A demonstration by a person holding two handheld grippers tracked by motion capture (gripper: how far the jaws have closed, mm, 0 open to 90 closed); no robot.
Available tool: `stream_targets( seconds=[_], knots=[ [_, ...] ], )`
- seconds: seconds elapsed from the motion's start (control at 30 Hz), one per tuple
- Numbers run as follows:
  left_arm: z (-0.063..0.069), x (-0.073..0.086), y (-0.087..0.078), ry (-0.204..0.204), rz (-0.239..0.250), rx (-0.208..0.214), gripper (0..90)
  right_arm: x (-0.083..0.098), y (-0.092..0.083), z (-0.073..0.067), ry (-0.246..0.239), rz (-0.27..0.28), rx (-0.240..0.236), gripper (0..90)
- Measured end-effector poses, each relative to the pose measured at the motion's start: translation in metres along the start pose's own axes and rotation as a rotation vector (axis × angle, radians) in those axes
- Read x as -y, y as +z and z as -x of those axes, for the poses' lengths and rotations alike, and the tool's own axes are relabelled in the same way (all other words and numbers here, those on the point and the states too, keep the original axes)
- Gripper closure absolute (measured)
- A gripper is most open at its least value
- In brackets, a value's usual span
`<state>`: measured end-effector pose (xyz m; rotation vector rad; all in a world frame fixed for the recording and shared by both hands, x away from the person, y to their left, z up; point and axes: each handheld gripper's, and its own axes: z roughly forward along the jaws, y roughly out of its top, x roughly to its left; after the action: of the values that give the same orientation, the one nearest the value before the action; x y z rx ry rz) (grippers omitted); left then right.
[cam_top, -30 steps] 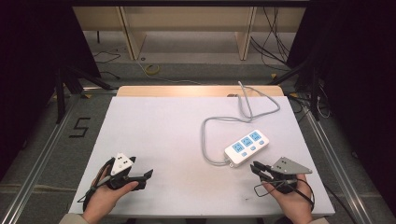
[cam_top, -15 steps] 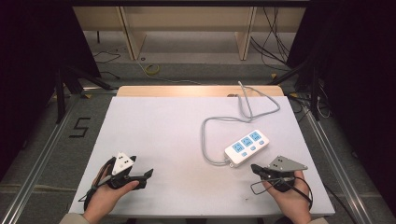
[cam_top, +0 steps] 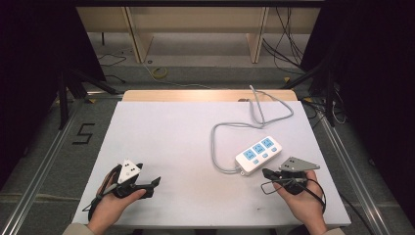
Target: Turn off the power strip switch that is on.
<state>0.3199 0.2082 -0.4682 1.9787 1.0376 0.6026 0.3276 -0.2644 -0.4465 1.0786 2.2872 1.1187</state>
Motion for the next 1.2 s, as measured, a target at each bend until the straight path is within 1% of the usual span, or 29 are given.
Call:
stream_targets(
  seconds=[0.13, 0.3, 0.6, 0.67, 0.9, 1.0, 1.2],
  knots=[
    [0.0, 0.0, 0.0, -0.001, 0.003, -0.002, 20.3, -0.003, 0.001, 0.003, 0.005, -0.014, 0.008, 90.0],
    [0.0, 0.0, 0.0, 0.002, 0.003, -0.003, 20.3, -0.009, 0.0, 0.007, 0.008, -0.019, 0.016, 90.0],
    [0.0, 0.0, 0.0, 0.0, 0.003, -0.007, 20.3, -0.015, 0.004, 0.008, 0.018, -0.047, 0.02, 90.0],
    [0.0, 0.0, 0.001, 0.002, 0.001, -0.005, 20.2, -0.017, 0.005, 0.009, 0.013, -0.052, 0.021, 90.0],
    [0.0, 0.0, 0.001, 0.004, -0.006, -0.002, 20.1, -0.022, 0.005, 0.014, 0.043, -0.075, 0.032, 90.0],
    [0.0, 0.0, 0.001, 0.004, -0.004, -0.005, 20.1, -0.024, 0.006, 0.016, 0.052, -0.091, 0.029, 90.0],
    [-0.001, 0.0, 0.001, 0.004, -0.005, -0.006, 20.1, -0.029, 0.009, 0.017, 0.053, -0.116, 0.021, 90.0]
  ],
)
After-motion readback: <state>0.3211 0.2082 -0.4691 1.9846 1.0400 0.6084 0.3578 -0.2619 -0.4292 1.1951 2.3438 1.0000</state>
